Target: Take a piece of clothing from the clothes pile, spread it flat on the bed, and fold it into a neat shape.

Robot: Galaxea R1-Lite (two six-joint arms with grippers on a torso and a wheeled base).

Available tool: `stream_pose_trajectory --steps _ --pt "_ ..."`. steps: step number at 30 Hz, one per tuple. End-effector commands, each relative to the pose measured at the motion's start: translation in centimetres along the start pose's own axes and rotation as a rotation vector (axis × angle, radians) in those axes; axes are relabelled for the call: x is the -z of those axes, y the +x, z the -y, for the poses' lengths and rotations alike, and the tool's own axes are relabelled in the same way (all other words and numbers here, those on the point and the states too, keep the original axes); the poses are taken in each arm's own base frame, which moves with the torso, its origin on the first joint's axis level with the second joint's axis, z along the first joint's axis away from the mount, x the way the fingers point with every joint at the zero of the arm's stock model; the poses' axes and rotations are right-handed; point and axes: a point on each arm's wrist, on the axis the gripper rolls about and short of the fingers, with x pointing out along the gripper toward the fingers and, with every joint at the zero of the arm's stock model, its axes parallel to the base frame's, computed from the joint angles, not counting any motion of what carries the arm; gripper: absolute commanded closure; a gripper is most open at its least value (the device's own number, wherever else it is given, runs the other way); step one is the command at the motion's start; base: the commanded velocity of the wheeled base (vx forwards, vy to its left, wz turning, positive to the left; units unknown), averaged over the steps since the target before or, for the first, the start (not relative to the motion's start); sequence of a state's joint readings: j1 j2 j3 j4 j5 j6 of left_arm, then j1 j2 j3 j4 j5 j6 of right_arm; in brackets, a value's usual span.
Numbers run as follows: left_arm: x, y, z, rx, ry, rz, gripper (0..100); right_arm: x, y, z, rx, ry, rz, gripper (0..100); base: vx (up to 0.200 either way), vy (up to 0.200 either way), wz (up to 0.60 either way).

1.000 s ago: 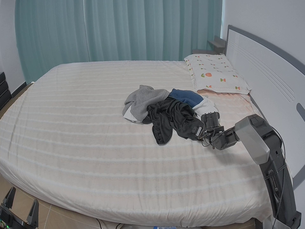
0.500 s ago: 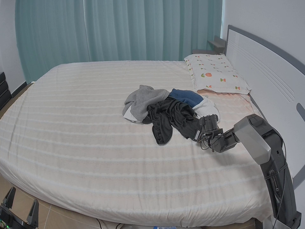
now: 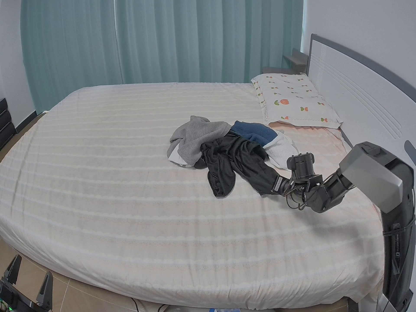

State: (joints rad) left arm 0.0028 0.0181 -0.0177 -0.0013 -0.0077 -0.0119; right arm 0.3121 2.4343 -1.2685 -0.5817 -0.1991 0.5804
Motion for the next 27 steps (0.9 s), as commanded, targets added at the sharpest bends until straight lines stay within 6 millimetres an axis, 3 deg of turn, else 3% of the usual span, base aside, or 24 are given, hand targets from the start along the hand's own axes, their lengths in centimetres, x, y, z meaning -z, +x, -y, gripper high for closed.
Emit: stream_pose_trajectory --steps 1,3,4,5,6,7,8,9,10,11,12,17,24,25,27 --pt "0.5 0.0 0.0 0.000 0.000 0.002 0 -2.8 -12.9 1.7 -0.305 0.151 0.021 100 0.000 0.000 0.00" --pt "0.5 0.0 0.0 0.000 0.000 0.002 0 -3.1 -17.8 3.6 -0.455 0.172 0.020 100 0.000 0.000 0.00" --pt "0.5 0.0 0.0 0.000 0.000 0.002 0 -3.1 -18.5 3.7 -0.474 0.172 0.021 100 0.000 0.000 0.00" --pt "0.5 0.0 0.0 0.000 0.000 0.002 0 -3.4 -20.8 4.0 -0.532 0.161 0.040 100 0.000 0.000 0.00" --pt "0.5 0.0 0.0 0.000 0.000 0.002 0 -3.4 -21.4 4.0 -0.545 0.159 0.046 100 0.000 0.000 0.00" --pt "0.5 0.0 0.0 0.000 0.000 0.002 0 -3.8 -23.9 3.9 -0.608 0.151 0.074 100 0.000 0.000 0.00" --pt "0.5 0.0 0.0 0.000 0.000 0.002 0 -3.8 -24.4 3.9 -0.621 0.151 0.079 100 0.000 0.000 0.00" --pt "0.5 0.0 0.0 0.000 0.001 0.002 0 -4.1 -26.9 3.8 -0.694 0.134 0.102 100 0.000 0.000 0.00" --pt "0.5 0.0 0.0 0.000 0.001 0.002 0 -4.0 -28.4 3.9 -0.742 0.120 0.105 100 0.000 0.000 0.00" --pt "0.5 0.0 0.0 0.000 0.001 0.002 0 -4.0 -28.5 3.9 -0.750 0.118 0.103 100 0.000 0.000 0.00" --pt "0.5 0.0 0.0 0.000 0.000 0.002 0 -3.6 -30.6 4.2 -0.828 0.092 0.096 100 0.000 0.000 0.00" --pt "0.4 0.0 0.0 0.012 0.001 0.002 0 -1.4 -33.5 5.0 -0.941 0.047 0.035 100 0.000 0.000 0.00" --pt "0.4 0.0 0.0 -0.002 0.012 0.007 0 -0.7 -33.6 4.5 -0.974 0.028 -0.006 100 0.000 0.000 0.00" --pt "0.1 -0.1 0.0 -0.003 0.006 0.025 0 -0.6 -33.5 4.5 -0.975 0.029 -0.011 100 0.000 0.000 0.00" --pt "-4.8 -1.0 0.1 0.009 -0.048 0.158 0 -0.5 -33.4 4.5 -0.975 0.028 -0.023 100 0.000 0.000 0.00"
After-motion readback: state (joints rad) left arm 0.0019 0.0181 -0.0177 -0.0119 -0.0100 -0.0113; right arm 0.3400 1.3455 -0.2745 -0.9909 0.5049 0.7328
